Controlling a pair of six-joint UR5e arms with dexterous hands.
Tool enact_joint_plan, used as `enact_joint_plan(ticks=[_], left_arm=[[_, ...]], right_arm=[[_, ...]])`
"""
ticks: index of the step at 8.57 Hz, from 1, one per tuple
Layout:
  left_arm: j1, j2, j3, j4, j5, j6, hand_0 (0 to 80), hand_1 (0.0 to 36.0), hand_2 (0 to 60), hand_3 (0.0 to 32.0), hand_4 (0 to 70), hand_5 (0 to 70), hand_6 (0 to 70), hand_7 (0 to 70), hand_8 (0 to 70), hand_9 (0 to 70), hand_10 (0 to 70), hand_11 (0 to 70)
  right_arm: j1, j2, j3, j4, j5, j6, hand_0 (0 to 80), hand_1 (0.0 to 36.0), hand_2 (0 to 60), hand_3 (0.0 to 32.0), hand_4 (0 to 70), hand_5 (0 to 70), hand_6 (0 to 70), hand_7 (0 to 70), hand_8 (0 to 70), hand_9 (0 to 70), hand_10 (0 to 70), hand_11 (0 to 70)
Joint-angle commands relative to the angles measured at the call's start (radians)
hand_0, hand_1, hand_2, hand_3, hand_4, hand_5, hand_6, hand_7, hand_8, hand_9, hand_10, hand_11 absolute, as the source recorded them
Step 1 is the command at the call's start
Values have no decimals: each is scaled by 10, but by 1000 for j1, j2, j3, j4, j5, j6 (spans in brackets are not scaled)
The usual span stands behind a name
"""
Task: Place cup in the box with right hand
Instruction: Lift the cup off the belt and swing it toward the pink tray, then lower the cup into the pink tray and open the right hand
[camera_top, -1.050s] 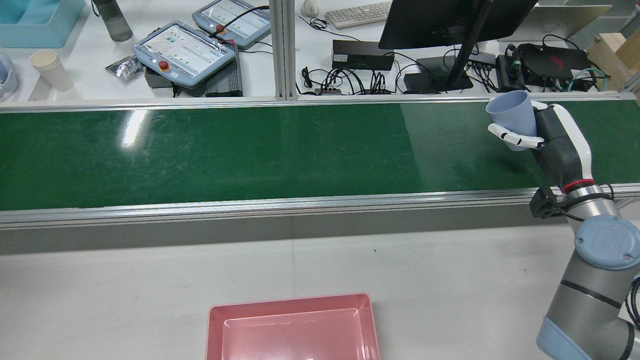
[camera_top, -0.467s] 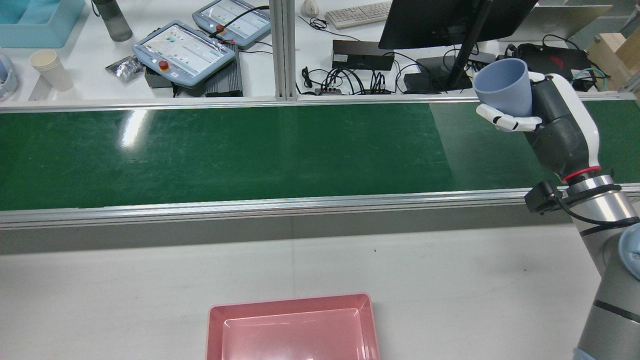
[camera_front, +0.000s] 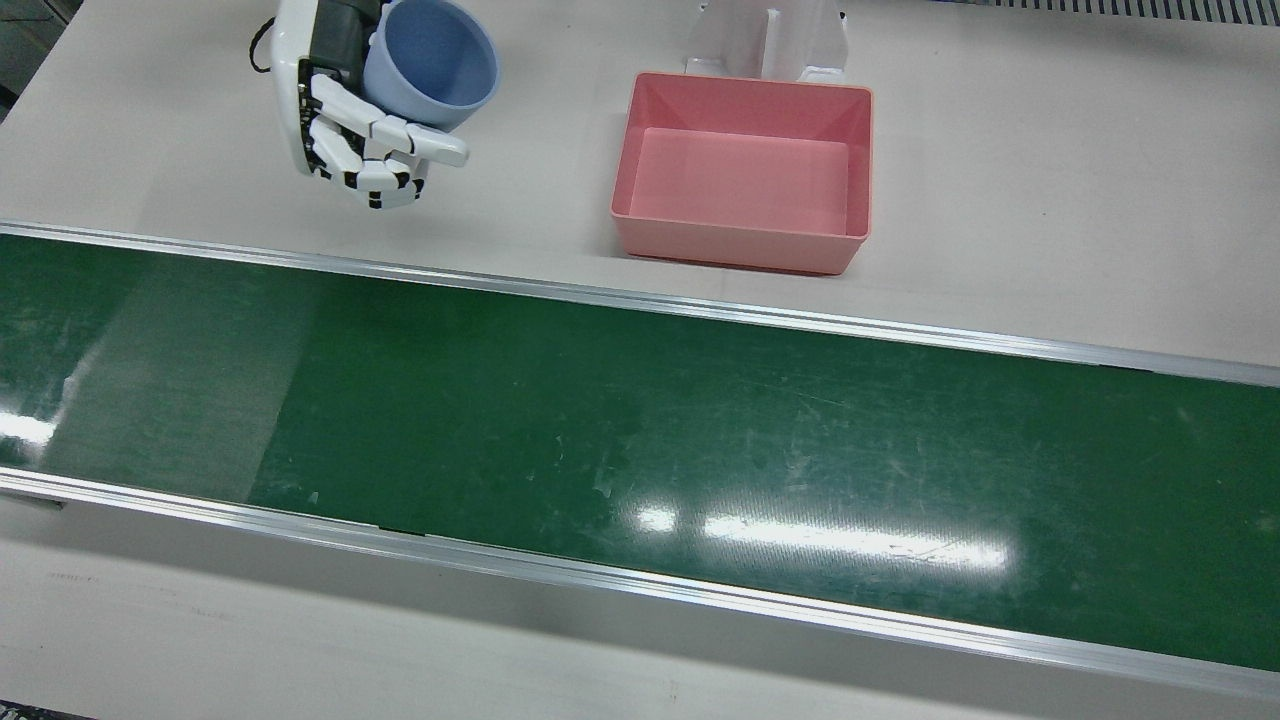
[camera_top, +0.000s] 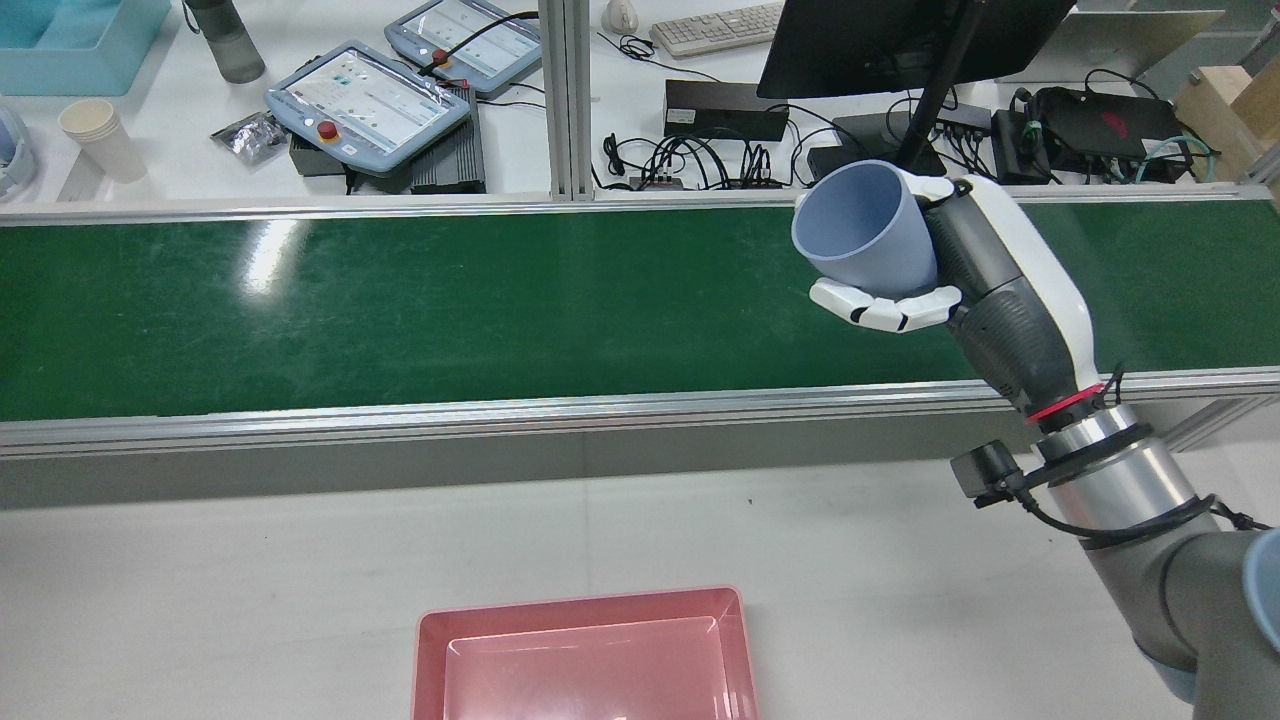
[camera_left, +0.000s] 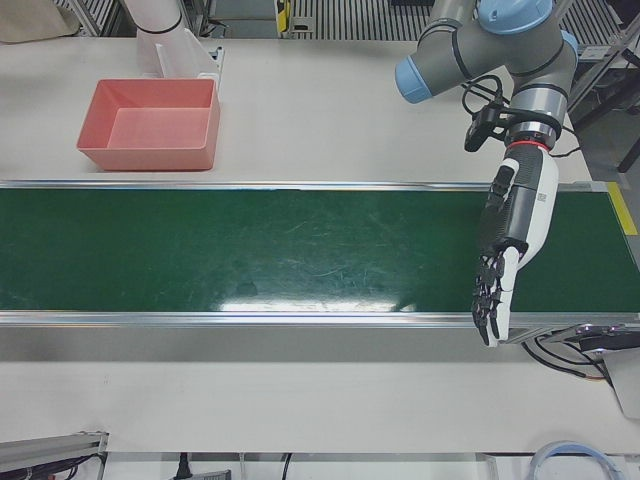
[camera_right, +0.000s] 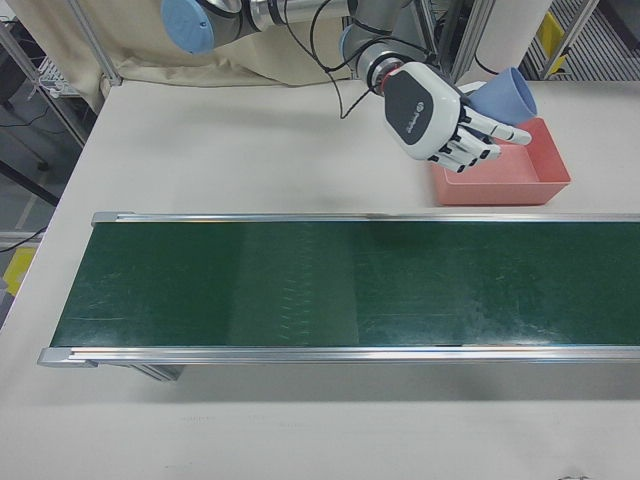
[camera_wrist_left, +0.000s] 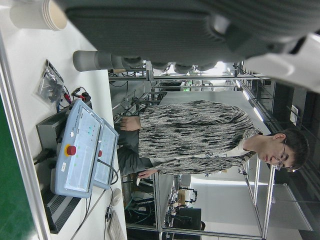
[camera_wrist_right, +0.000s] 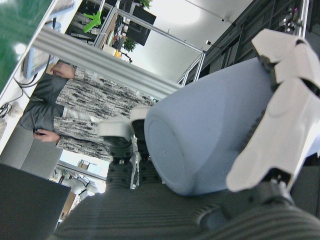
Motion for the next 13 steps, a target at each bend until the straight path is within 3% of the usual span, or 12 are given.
enact_joint_plan(ticks=[1,4,6,7,8,9,10,11,13], left_arm=[[0,0,0,0,0,0,0,0,0,0,0,0,0,0,0,0,0,0],[0,0,0,0,0,0,0,0,0,0,0,0,0,0,0,0,0,0],[0,0,0,0,0,0,0,0,0,0,0,0,0,0,0,0,0,0],[-1,0,0,0,0,0,0,0,0,0,0,0,0,0,0,0,0,0],[-1,0,0,0,0,0,0,0,0,0,0,0,0,0,0,0,0,0],[-1,0,0,0,0,0,0,0,0,0,0,0,0,0,0,0,0,0],[0,0,0,0,0,0,0,0,0,0,0,0,0,0,0,0,0,0],[-1,0,0,0,0,0,0,0,0,0,0,0,0,0,0,0,0,0],[-1,0,0,0,0,0,0,0,0,0,0,0,0,0,0,0,0,0]], right_arm=[[-181,54,2,103,3,-188,424,238,600,0,319,138,351,700,580,700,526,700],[-411,50,-17,247,8,-397,413,221,600,0,283,133,335,700,563,700,508,700],[-491,48,-145,388,38,-434,413,208,600,0,250,126,310,700,537,700,471,668],[-549,48,-185,421,84,-436,462,153,304,0,184,101,237,700,423,674,341,491],[-574,50,-207,425,106,-434,458,70,0,0,3,54,82,249,141,248,116,181],[-574,48,-207,425,106,-430,388,7,0,0,0,9,0,0,0,4,0,0],[-574,47,-205,425,106,-428,238,0,0,2,0,0,0,0,0,0,0,0],[-574,47,-205,427,106,-426,154,0,0,42,0,0,0,0,0,0,0,0],[-567,27,-199,485,104,-422,140,0,0,4,0,0,0,0,0,0,0,0]])
